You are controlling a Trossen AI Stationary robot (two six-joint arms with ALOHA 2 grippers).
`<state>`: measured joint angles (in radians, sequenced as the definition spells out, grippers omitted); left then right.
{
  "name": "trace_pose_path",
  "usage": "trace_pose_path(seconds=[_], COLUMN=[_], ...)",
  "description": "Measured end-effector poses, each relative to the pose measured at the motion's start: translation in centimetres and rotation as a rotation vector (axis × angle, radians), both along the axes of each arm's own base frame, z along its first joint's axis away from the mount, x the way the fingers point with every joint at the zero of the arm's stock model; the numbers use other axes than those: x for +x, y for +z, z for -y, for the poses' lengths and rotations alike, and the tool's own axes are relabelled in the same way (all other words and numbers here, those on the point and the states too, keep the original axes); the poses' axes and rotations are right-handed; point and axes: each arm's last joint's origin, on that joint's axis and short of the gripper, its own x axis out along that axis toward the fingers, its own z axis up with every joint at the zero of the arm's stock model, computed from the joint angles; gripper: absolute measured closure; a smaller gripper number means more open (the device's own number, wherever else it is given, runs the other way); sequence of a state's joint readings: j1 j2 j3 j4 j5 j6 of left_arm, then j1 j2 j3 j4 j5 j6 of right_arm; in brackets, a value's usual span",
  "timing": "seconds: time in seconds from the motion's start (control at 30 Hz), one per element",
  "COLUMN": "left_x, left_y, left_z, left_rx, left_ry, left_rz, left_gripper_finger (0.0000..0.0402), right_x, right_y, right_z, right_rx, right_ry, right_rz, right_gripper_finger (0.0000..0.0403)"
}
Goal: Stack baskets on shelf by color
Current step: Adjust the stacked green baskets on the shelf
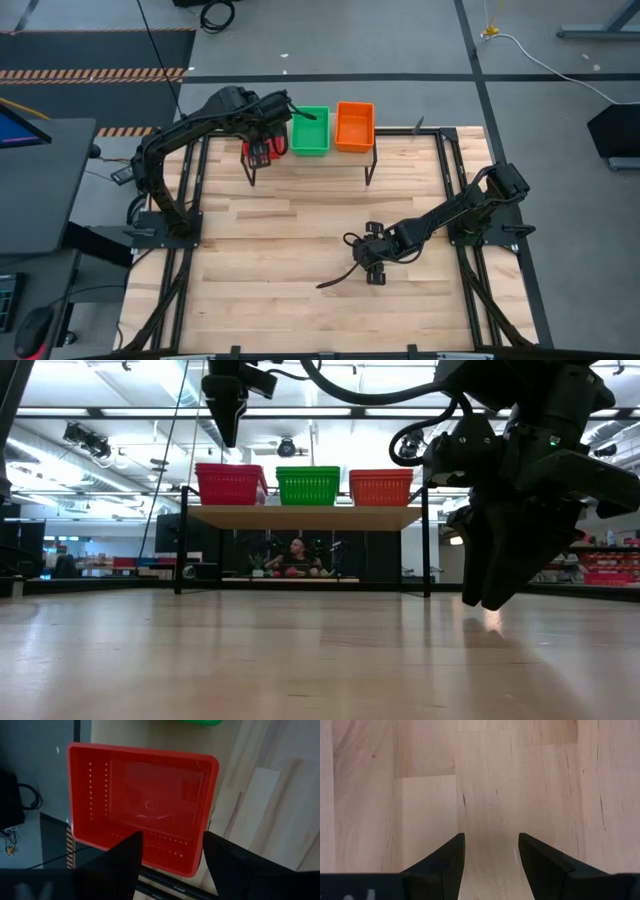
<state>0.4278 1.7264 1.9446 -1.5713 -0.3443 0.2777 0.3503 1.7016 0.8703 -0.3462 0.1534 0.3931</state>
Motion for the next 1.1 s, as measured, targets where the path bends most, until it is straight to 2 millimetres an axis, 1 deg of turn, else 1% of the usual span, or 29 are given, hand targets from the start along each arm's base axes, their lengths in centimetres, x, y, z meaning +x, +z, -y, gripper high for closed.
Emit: trace_pose_path(seconds=[0.4, 0.77, 0.93, 1.03, 1.1], left_x=[0.0, 0.7, 0.8, 1.2, 1.9], left_y=[0.0, 0.2, 0.2, 0.4, 0.7], left_z=[0.0, -0.4, -0.4, -0.8, -1.2], left_rx=[0.001, 0.033, 0.037, 0.064, 0.105], left_ry=[-0.003, 0.026, 0.026, 0.013, 0.005], left_rz=[-0.001, 0.089, 0.096, 0.145, 0.226], left_gripper_finger=[0.021, 0.0244, 0.0262, 0.027, 0.0274], right_x=[0.0, 0.0, 0.0, 0.0, 0.0], right_y=[0.0, 0.0, 0.0, 0.0, 0.0], right_z=[0.0, 0.0, 0.0, 0.0, 0.0], right_rx=[0.0, 0.001, 0.0, 0.0, 0.0], right_ry=[0.0, -0.003, -0.003, -0.003, -0.003], right_rz=[0.0, 0.0, -0.001, -0.001, -0.001], right_gripper_finger=[0.0211, 0.0211, 0.0211, 0.0211, 0.0211])
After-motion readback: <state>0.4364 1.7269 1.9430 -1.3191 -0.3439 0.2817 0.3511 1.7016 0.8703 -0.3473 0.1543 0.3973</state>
